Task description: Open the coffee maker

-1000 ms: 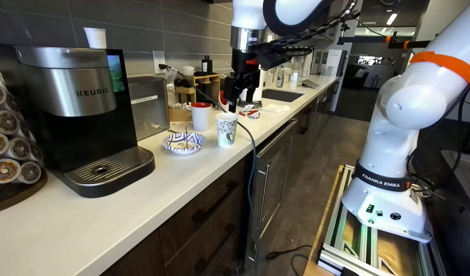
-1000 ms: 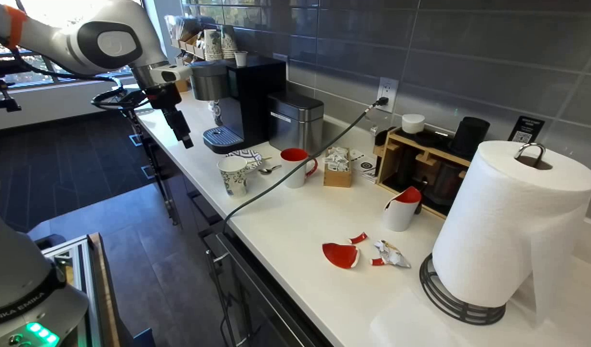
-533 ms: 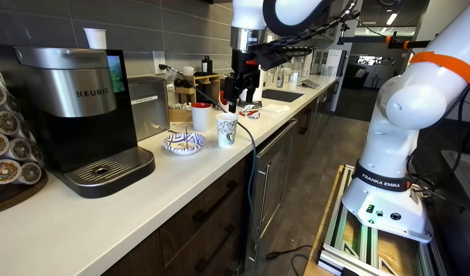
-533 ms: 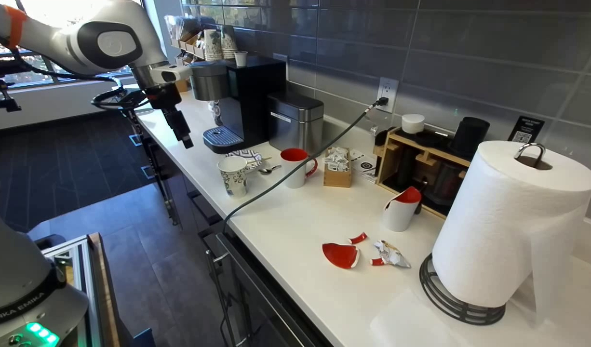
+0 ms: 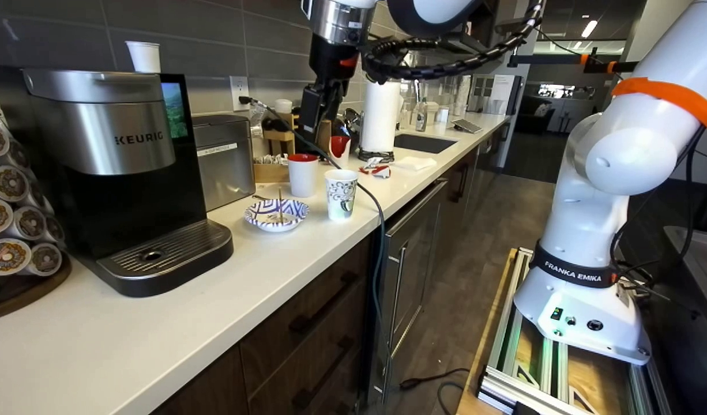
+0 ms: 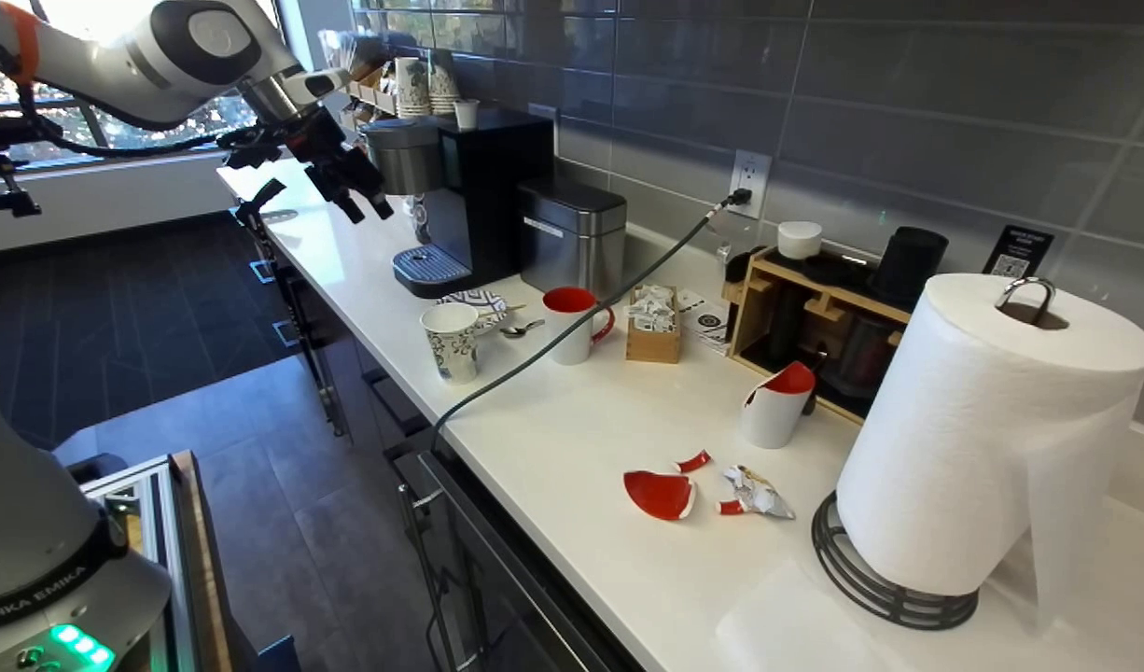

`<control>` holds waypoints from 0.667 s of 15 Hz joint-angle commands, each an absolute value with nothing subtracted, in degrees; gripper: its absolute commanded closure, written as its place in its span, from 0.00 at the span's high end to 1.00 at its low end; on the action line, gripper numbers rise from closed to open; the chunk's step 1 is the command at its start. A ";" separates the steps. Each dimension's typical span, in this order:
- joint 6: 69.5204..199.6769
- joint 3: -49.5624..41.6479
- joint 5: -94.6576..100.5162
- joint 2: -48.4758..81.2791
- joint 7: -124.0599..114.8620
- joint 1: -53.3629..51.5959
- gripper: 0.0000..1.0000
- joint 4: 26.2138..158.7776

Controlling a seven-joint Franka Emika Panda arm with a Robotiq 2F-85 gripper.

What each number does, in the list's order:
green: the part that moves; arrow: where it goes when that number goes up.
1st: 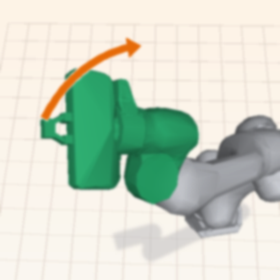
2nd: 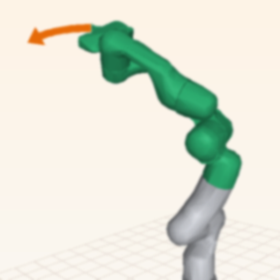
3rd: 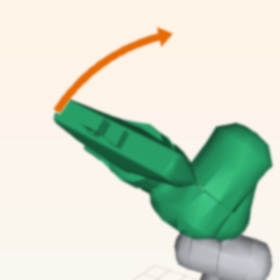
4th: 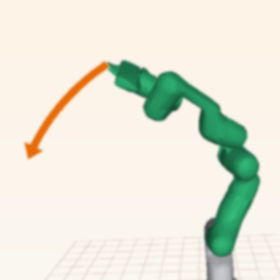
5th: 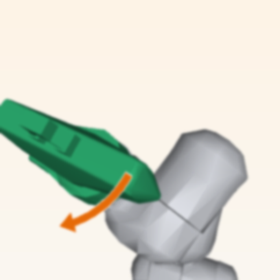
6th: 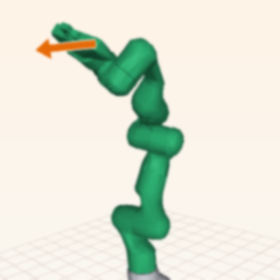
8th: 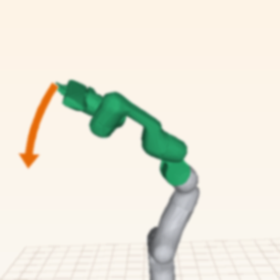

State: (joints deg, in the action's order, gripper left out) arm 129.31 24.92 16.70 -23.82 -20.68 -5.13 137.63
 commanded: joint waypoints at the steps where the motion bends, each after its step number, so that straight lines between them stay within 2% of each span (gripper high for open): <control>1: 131.28 24.97 21.52 -20.45 -15.84 -8.00 1.00 133.21; 8: 140.61 23.20 22.48 -19.82 -0.71 -14.03 1.00 134.64; 10: 138.53 23.69 21.94 -20.20 -3.13 -13.55 1.00 133.70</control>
State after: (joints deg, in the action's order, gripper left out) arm 138.79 24.49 21.57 -20.32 -2.87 -12.69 133.83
